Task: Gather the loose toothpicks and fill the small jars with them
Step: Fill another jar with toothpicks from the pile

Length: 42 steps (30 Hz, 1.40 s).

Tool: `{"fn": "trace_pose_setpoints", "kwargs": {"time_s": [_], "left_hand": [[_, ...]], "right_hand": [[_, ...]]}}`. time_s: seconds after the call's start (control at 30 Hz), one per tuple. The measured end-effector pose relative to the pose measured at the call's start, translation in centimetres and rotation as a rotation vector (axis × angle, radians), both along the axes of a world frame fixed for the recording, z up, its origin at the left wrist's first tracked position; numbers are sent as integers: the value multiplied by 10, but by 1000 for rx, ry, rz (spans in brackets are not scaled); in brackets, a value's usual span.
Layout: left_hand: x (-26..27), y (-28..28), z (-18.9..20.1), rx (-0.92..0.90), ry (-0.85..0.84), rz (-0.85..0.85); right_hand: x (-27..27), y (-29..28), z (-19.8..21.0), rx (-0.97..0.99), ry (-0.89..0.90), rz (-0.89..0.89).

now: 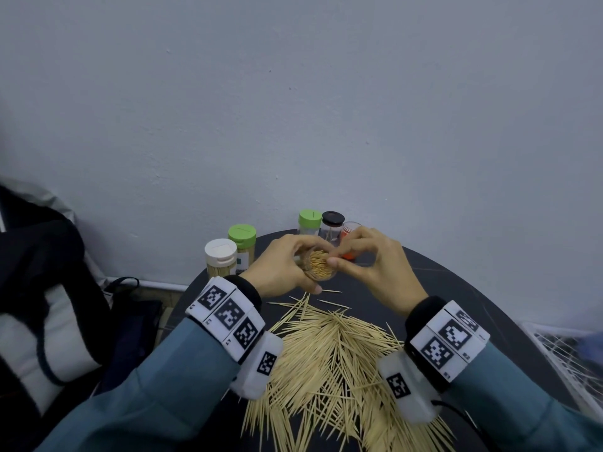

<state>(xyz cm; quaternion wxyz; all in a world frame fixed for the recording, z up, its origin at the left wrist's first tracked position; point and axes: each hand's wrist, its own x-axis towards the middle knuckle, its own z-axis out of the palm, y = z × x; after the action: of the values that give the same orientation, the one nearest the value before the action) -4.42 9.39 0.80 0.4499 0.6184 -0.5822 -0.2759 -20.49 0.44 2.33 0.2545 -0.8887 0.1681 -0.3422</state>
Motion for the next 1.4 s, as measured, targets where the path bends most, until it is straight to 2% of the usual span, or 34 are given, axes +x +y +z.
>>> {"fn": "trace_pose_setpoints", "kwargs": {"time_s": [0.07,0.13,0.17,0.23,0.3,0.33,0.4,0.47,0.73,1.13,1.27,1.4], "left_hand": [[1,0,0,2,15,-3],[1,0,1,-1,4,6],[1,1,1,-1,-1,17],[1,1,1,-1,-2,36],[0,1,1,11,-8,47],[0,1,1,19,-8,49],[0,1,1,31,-2,48],[-1,1,1,38,-1,42],[-5,4,5,45,23,-41],[-5,4,4,48,-21,-26],[-3,3,4,49,-17,3],[-3,1,1,96,-19,72]], "right_hand": [[-2,-4,-1,109,-79,-19],[-5,-11,-4,212,-34,-56],[-6,-16,-6,233,86,-76],[-8,-23,-10,224,481,-98],[-9,-27,-18,162,850,-112],[-9,-28,-22,121,971,-120],[-9,-28,-30,77,1089,-145],[-9,-28,-38,73,1120,-167],[-5,-28,-44,95,1056,-172],[-13,-30,-39,98,908,-180],[-20,-32,-28,175,715,-194],[-27,-29,-13,318,334,-207]]}}
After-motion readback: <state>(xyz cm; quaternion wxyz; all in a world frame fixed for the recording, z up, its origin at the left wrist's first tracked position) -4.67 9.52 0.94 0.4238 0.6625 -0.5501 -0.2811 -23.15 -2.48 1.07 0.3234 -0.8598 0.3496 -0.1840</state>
